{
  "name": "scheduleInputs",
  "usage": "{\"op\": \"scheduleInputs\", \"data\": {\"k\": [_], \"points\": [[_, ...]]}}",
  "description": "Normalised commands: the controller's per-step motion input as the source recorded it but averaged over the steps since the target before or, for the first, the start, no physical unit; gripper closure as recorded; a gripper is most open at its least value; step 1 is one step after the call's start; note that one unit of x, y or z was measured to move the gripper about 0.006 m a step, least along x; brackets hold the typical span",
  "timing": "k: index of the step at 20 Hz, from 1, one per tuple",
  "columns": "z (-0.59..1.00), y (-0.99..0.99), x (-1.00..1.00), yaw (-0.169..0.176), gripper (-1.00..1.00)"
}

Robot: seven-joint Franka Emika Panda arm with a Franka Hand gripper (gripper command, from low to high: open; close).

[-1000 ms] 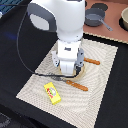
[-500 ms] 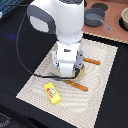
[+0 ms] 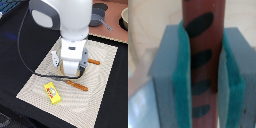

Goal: Interact with the objects in diverse but meaningful ways.

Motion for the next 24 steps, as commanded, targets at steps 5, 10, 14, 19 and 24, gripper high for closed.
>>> {"op": "scheduleInputs", "data": {"k": [5, 10, 14, 19, 24], "points": [[1.0, 0.2, -0.07, 0.0, 1.0], [1.0, 0.05, -0.29, 0.0, 1.0], [0.99, -0.03, -0.49, 0.0, 1.0], [0.56, -0.28, -0.65, 0.0, 1.0], [0.13, -0.31, -0.81, 0.0, 1.0]]}}
